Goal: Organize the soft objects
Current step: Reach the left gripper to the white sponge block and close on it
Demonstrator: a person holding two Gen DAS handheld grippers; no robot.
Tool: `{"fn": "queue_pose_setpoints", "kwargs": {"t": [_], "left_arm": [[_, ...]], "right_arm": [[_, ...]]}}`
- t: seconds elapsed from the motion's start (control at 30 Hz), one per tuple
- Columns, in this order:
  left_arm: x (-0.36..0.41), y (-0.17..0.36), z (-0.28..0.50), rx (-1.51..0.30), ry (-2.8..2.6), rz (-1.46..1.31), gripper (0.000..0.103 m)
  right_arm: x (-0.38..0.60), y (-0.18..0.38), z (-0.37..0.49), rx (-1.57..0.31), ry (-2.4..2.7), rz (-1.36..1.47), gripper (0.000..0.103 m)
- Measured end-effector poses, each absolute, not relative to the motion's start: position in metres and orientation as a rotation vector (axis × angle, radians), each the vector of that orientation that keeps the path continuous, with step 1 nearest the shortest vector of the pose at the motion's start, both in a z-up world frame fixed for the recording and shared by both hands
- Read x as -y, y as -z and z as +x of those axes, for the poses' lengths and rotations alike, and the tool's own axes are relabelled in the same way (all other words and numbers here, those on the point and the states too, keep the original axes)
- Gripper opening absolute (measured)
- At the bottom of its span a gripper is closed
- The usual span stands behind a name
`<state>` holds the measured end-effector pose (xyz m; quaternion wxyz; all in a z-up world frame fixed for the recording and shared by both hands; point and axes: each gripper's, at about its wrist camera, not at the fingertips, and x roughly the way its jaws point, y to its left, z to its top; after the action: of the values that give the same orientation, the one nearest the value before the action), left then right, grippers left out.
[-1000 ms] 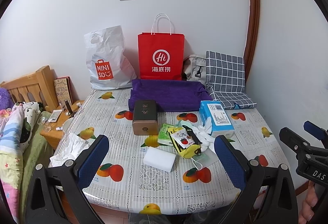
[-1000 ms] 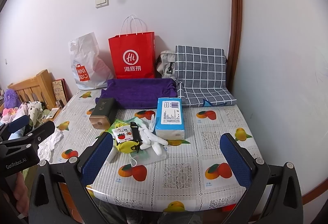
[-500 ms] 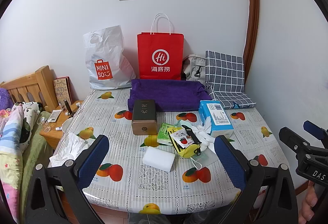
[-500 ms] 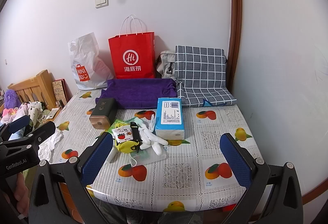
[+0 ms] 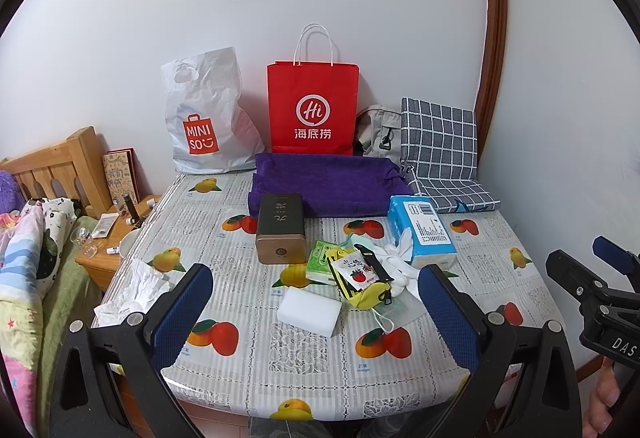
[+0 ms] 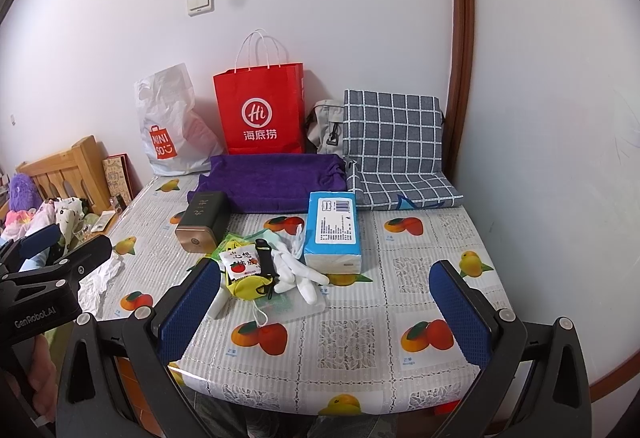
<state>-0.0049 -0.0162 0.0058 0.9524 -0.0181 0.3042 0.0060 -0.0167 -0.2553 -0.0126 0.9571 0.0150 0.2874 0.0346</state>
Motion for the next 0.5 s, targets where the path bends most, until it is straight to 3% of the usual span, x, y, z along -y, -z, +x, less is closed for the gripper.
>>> {"fn": "queue_pose_setpoints", "kwargs": {"t": [0.5], "left_arm": [[0.014,0.045,0.035,-0.732,-0.003,-0.019,0.103]], "right_arm": [[0.259,0.043,0.013,-0.637,-0.07,0.054,0.103]]}}
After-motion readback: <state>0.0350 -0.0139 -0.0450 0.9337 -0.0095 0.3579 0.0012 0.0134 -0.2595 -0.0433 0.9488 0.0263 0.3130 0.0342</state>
